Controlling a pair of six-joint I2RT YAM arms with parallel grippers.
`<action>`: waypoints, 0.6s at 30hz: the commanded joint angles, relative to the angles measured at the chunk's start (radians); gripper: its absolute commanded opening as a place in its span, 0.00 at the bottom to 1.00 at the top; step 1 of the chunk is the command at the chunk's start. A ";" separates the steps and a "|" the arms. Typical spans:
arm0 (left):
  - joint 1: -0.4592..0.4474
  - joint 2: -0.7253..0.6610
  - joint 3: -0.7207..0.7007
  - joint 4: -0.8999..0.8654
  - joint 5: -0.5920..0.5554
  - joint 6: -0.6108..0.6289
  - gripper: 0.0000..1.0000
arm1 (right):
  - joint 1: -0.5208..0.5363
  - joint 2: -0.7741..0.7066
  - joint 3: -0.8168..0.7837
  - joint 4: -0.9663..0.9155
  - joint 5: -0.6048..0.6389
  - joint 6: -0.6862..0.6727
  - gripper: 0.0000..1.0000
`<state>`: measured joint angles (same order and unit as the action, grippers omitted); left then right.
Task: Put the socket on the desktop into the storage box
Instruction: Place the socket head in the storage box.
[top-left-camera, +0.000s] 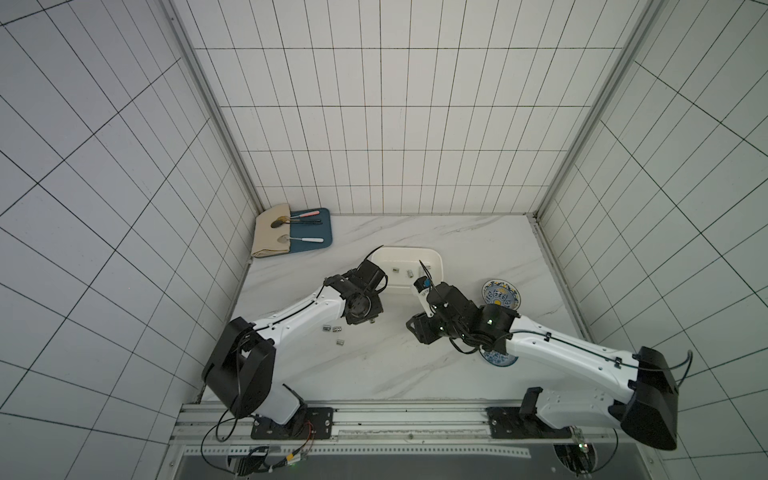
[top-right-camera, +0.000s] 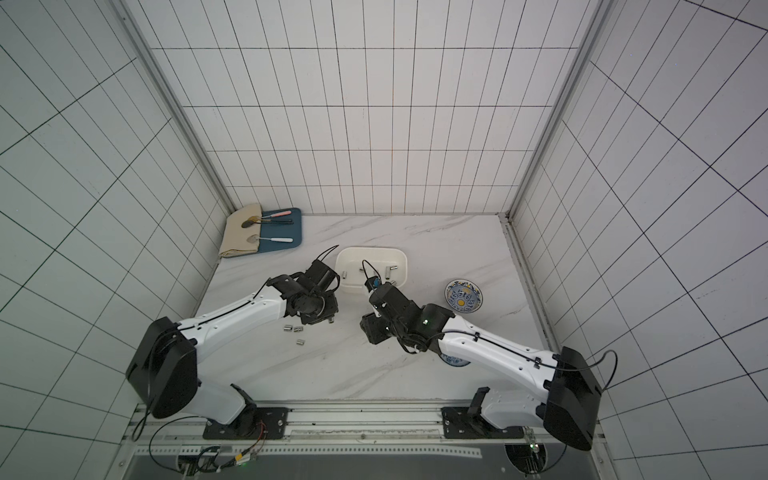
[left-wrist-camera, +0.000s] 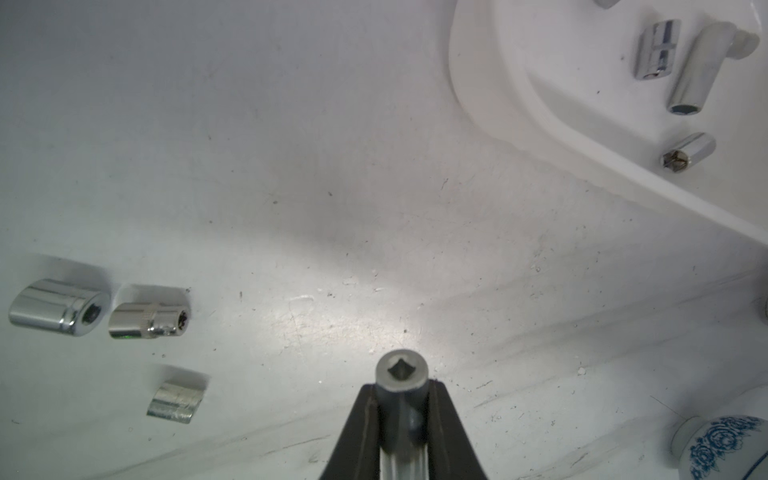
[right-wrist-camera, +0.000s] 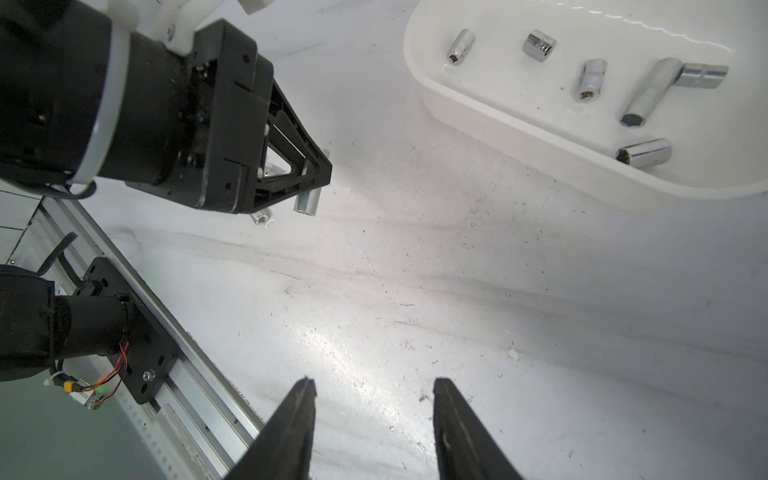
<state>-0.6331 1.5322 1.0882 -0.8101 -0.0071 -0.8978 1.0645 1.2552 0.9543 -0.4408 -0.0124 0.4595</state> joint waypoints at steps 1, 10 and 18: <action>0.000 0.050 0.088 -0.012 -0.003 0.042 0.12 | -0.031 -0.035 -0.019 -0.032 0.014 -0.004 0.49; 0.003 0.224 0.331 -0.050 0.012 0.099 0.12 | -0.089 -0.068 -0.029 -0.056 0.011 -0.005 0.49; 0.030 0.384 0.525 -0.070 0.035 0.127 0.12 | -0.151 -0.079 -0.025 -0.083 0.014 0.002 0.49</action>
<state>-0.6147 1.8782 1.5589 -0.8696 0.0151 -0.7986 0.9325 1.1988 0.9535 -0.4927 -0.0124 0.4603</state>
